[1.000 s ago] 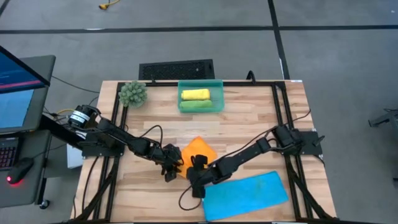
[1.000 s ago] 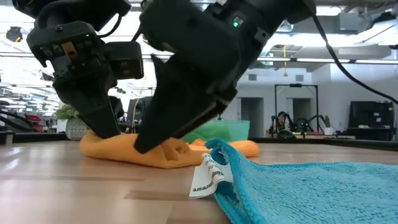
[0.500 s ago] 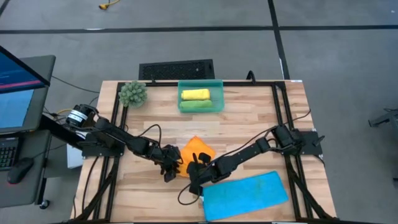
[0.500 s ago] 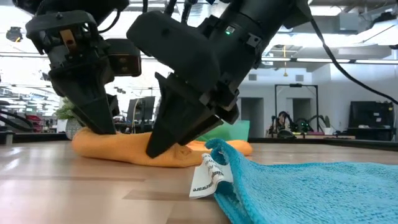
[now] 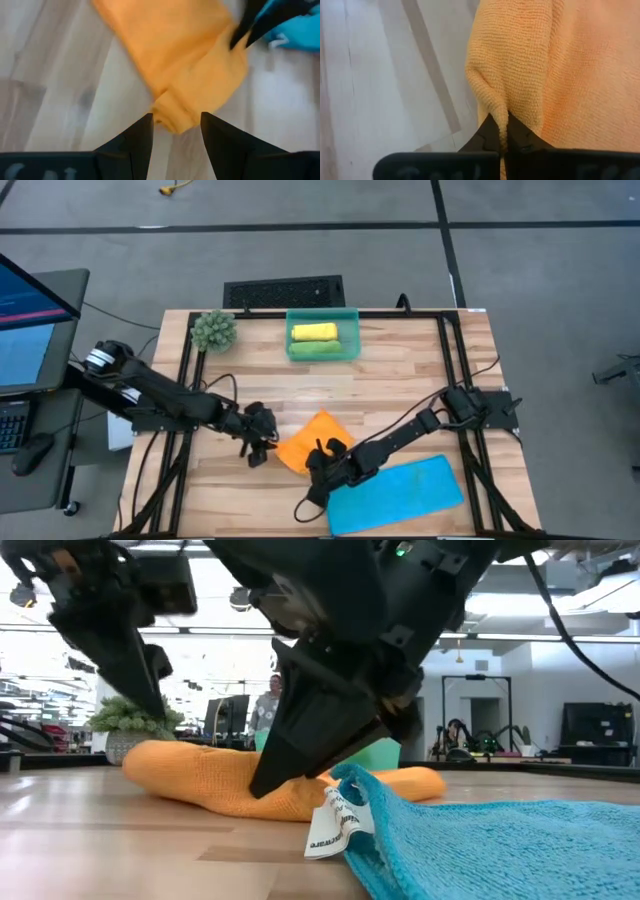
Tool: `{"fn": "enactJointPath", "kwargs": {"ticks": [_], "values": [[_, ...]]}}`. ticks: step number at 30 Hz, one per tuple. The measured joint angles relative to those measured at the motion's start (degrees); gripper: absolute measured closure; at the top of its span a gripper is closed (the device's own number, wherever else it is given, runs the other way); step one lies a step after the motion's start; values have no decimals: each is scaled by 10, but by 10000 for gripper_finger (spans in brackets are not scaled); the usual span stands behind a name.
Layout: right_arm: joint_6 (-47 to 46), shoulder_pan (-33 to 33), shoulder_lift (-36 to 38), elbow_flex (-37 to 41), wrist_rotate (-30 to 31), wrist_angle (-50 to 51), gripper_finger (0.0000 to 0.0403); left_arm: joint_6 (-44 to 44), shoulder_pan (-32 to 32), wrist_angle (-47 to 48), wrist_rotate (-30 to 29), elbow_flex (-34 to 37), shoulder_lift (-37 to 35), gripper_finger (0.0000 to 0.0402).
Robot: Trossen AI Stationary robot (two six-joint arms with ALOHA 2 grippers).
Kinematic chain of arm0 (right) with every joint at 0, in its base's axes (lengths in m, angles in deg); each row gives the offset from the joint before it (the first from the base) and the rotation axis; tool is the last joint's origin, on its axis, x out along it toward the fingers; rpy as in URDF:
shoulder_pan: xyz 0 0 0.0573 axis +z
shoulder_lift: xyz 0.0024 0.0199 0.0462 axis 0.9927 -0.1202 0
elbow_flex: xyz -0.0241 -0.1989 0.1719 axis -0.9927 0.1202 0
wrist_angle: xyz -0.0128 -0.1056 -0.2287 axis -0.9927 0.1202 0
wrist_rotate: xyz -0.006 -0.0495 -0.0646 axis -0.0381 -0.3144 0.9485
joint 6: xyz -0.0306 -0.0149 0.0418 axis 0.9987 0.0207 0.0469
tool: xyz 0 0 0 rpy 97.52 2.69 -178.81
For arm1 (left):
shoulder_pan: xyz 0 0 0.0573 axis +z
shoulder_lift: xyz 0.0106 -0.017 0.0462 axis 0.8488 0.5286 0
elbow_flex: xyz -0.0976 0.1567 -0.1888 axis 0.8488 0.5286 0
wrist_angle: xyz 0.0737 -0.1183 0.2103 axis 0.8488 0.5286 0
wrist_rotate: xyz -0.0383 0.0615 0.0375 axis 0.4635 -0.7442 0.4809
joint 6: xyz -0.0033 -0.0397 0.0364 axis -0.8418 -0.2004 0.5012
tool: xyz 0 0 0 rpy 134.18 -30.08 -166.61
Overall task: Roll microfiber towels into tight, uniform cylinder then place into a basket
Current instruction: Roll the orange towel
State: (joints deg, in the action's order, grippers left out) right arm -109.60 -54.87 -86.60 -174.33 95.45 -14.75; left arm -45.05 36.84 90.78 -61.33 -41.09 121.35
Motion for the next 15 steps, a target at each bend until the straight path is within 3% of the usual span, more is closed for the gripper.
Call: {"fn": "enactJointPath", "kwargs": {"ticks": [5,9,15], "values": [[-47,12,4,1,11,-4,387,26,-26,-12,-12,0,-9,244],[-33,18,14,3,9,8,392,65,-50,-23,-48,0,7,244],[35,12,15,3,-21,7,391,175,-31,-151,-48,-1,34,244]]}}
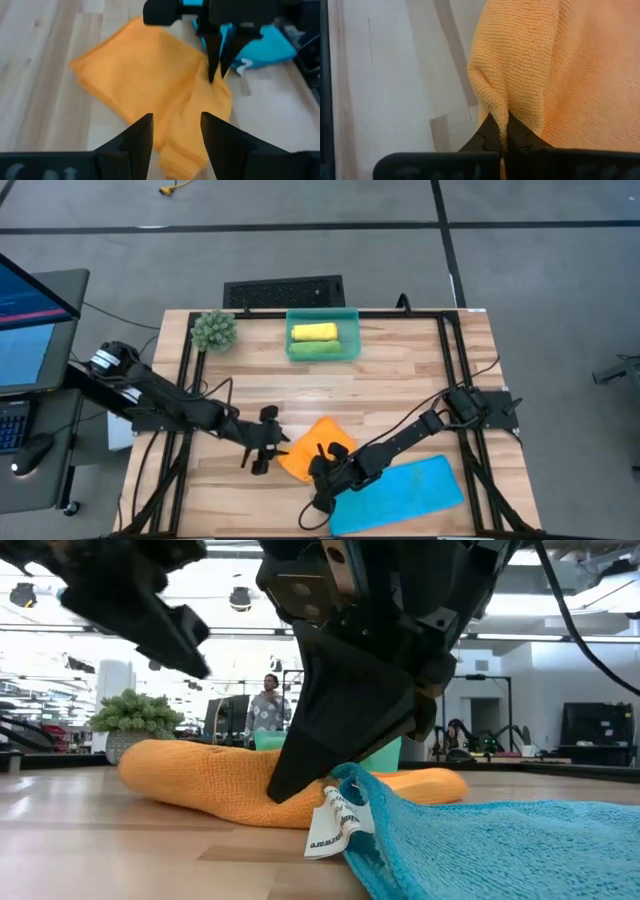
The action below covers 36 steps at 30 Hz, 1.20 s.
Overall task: Roll microfiber towels into tight, uniform cylinder then place into a basket
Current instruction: Roll the orange towel
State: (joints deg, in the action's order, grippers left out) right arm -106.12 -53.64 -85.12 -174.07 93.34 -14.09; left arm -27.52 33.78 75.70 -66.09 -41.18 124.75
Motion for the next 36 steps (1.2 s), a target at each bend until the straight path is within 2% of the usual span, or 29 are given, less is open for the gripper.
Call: {"fn": "enactJointPath", "kwargs": {"ticks": [5,12,17,24,29,36], "values": [[-43,3,0,0,14,-12,392,-6,12,-3,35,0,11,244],[-164,18,7,0,75,-11,392,-7,-37,-6,60,0,16,244],[-260,18,7,0,82,-24,392,-7,-65,11,34,0,17,244],[-424,20,7,-1,112,-62,392,-22,-65,6,27,0,17,244],[-428,20,8,-2,139,-119,391,-24,-65,4,30,0,17,244],[-344,11,9,-1,134,-96,392,-11,-64,-3,32,0,37,244]]}}
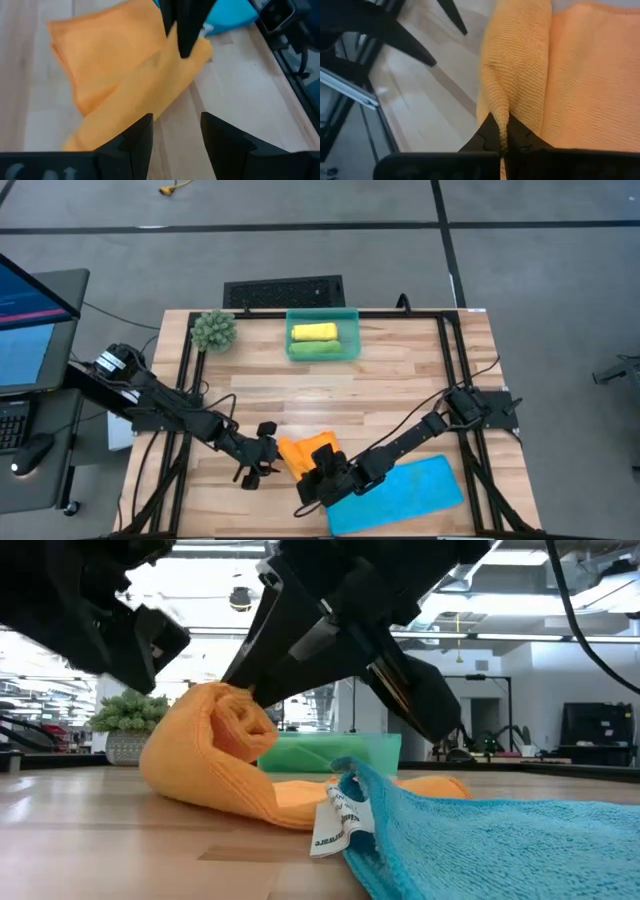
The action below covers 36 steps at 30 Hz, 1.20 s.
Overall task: Roll microfiber towels into tight, uniform cylinder then place into a basket
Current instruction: Roll the orange towel
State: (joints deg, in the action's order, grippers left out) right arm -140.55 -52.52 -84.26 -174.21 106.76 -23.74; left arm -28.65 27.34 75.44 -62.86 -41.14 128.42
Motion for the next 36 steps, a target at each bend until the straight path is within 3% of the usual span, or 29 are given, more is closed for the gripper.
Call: {"fn": "enactJointPath", "kwargs": {"ticks": [4,10,21,36], "values": [[1,-7,0,5,-22,1,392,-9,0,-33,24,0,50,244],[-45,12,0,5,-7,-9,392,-26,0,-96,25,0,92,244],[-98,19,0,5,2,48,392,-18,7,-107,9,0,92,244],[-105,11,0,5,-57,18,392,19,54,-129,23,0,92,244]]}}
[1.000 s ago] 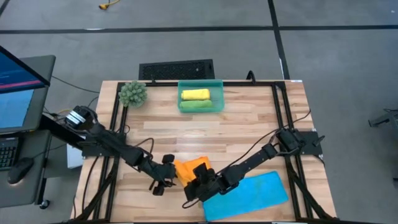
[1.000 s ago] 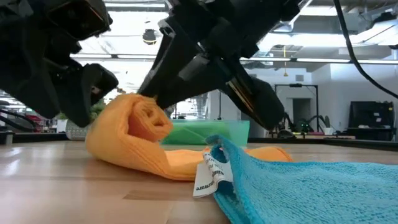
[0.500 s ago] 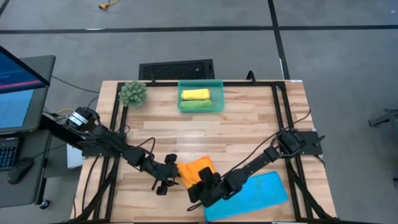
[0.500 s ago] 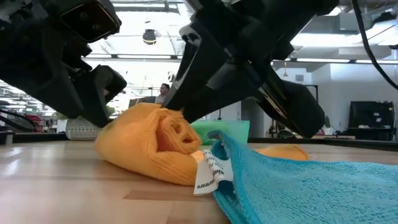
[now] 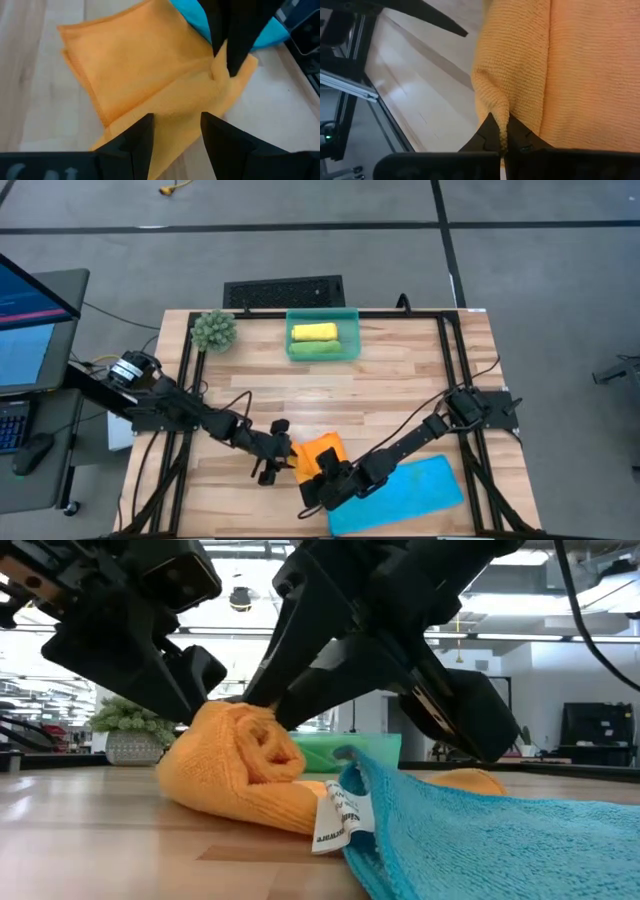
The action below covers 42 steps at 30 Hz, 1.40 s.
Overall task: Roll microfiber towels into tight, uniform cylinder then place into a basket
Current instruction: Roll the orange towel
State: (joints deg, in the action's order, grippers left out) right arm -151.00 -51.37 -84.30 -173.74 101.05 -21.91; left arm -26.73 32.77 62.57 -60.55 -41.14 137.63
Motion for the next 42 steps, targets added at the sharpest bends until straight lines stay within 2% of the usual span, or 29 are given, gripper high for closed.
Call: {"fn": "enactJointPath", "kwargs": {"ticks": [6,10,15,20,23,29,32,39,42], "values": [[1,0,0,0,0,6,392,0,2,2,12,0,0,244],[2,0,0,0,0,12,392,-34,-7,19,27,0,-1,244],[2,0,0,0,0,21,392,-50,-50,49,-22,0,-19,252],[17,0,0,0,-2,21,391,-34,-74,44,-35,0,-13,283],[22,0,0,0,-2,19,391,-28,-65,24,-59,0,4,304],[29,0,0,0,-19,20,391,-34,-40,-32,-57,0,26,329],[32,0,0,0,-22,20,391,-27,-30,-28,-56,0,34,340],[47,0,0,0,-32,20,389,-40,-6,-53,5,-6,91,360],[56,-2,0,0,-35,19,369,-42,-6,-54,8,-15,103,366]]}}
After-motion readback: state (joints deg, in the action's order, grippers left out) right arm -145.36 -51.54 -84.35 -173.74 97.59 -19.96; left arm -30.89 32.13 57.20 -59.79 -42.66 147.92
